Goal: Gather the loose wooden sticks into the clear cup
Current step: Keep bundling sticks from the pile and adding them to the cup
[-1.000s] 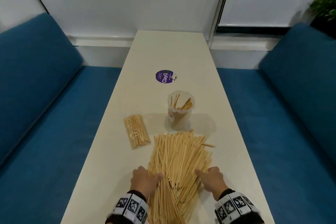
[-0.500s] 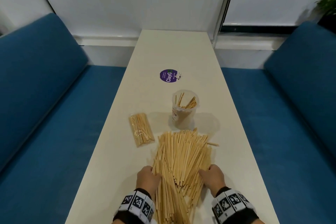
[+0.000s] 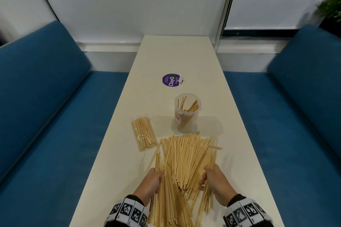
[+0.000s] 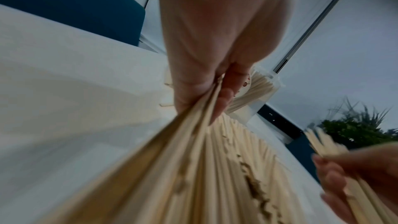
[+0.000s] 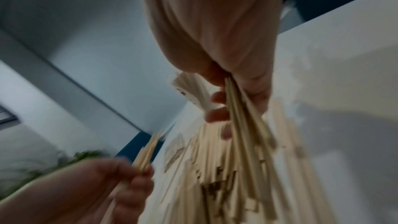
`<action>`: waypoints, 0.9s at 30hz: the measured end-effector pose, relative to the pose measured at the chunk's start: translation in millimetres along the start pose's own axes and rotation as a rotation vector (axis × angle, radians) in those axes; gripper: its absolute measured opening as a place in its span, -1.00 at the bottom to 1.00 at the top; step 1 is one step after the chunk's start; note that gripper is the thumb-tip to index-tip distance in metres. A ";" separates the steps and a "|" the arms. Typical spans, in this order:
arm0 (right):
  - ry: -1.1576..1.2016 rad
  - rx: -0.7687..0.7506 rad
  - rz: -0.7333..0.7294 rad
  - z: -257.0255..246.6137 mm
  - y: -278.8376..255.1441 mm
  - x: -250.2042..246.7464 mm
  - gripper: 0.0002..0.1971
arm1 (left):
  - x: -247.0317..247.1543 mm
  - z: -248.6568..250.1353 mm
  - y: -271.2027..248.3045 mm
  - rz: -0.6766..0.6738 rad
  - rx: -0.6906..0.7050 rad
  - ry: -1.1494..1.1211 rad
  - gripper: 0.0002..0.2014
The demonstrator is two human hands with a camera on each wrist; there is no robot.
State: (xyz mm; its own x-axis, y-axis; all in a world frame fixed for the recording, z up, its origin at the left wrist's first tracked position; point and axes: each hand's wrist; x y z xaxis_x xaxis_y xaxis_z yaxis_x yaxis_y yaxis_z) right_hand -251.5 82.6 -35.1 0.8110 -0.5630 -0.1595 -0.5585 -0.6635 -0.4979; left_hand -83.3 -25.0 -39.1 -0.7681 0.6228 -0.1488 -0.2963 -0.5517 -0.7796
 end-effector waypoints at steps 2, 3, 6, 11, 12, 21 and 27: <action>-0.091 -0.081 -0.088 -9.0 -7.9 11.2 -0.71 | 6.7 7.3 -6.4 -0.052 0.024 -0.069 -0.89; -0.145 -0.126 -0.139 -14.0 -11.5 18.0 -0.71 | 10.0 11.3 -9.5 -0.075 0.043 -0.095 -0.89; -0.280 -0.251 -0.249 -29.2 -20.6 36.1 -0.71 | 17.3 23.6 -18.3 -0.120 0.113 -0.137 -0.92; -0.406 -0.314 -0.395 -46.0 -33.3 51.7 -0.63 | 19.6 35.5 -26.2 -0.193 0.102 -0.308 -0.79; -0.424 -0.321 -0.430 -49.1 -36.7 53.4 -0.62 | 19.9 37.0 -27.4 -0.207 0.103 -0.323 -0.68; -0.390 -0.438 -0.484 -53.6 -44.6 63.6 -0.38 | 26.0 39.8 -21.8 0.114 0.167 -0.135 -0.39; -0.224 -0.203 -0.370 -43.1 -31.4 44.4 -0.31 | 16.5 53.4 -28.0 0.342 0.278 -0.347 -0.44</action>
State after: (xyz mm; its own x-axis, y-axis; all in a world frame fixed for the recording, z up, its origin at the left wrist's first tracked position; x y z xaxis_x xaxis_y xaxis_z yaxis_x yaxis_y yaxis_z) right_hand -205.5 57.2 10.2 0.9669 -0.1654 -0.1940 -0.2299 -0.8948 -0.3827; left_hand -118.0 -28.9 12.8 -0.9746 0.1897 -0.1190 -0.1004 -0.8451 -0.5251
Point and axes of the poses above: each hand's wrist, its own y-axis towards the middle knuckle, its own x-axis out of the palm, z = x × y, and after that the axes turned 9 degrees about -x, right-handed
